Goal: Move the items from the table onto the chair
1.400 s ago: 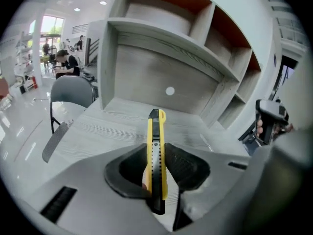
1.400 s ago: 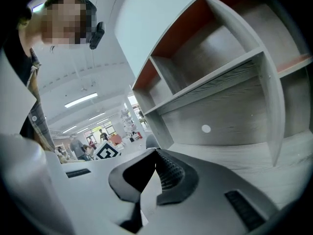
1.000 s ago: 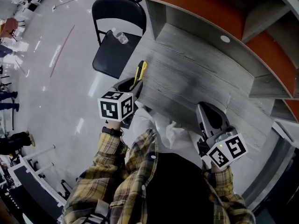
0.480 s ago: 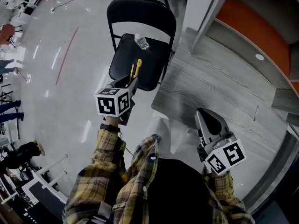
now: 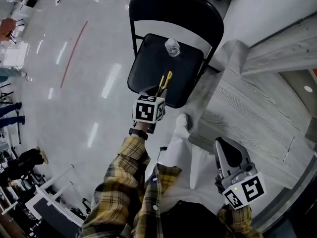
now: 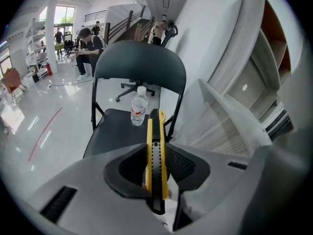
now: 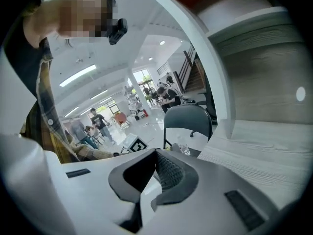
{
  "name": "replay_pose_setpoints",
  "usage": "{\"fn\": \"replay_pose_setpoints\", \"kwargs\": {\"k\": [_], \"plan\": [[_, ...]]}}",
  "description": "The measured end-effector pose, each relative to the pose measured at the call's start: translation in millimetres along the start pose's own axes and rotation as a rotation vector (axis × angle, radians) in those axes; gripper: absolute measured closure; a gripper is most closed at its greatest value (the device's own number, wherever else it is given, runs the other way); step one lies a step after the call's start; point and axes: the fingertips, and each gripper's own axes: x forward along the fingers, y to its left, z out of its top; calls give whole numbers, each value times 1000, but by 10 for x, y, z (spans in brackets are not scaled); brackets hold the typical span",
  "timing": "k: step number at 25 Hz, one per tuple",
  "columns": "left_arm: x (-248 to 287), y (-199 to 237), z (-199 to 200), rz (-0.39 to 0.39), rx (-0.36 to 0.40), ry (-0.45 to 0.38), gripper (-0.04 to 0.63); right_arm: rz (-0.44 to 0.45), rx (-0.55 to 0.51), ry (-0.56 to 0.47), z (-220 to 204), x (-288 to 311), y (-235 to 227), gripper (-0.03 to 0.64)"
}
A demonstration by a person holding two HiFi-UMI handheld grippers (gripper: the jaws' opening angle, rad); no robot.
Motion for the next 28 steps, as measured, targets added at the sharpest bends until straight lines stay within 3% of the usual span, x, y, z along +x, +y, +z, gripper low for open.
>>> {"fn": "replay_pose_setpoints", "kwargs": {"k": [9, 14, 23, 28], "plan": [[1300, 462, -727, 67, -45, 133, 479, -28, 28, 85, -426, 336, -280, 598], [1702, 595, -1083, 98, -53, 180, 479, -63, 85, 102, -628, 374, -407, 598], [2103, 608, -1058, 106, 35, 199, 479, -109, 143, 65, -767, 413, -521, 598], [2138, 629, -1071, 126, 6, 225, 462, -116, 152, 40, -749, 384, -480, 598]]}}
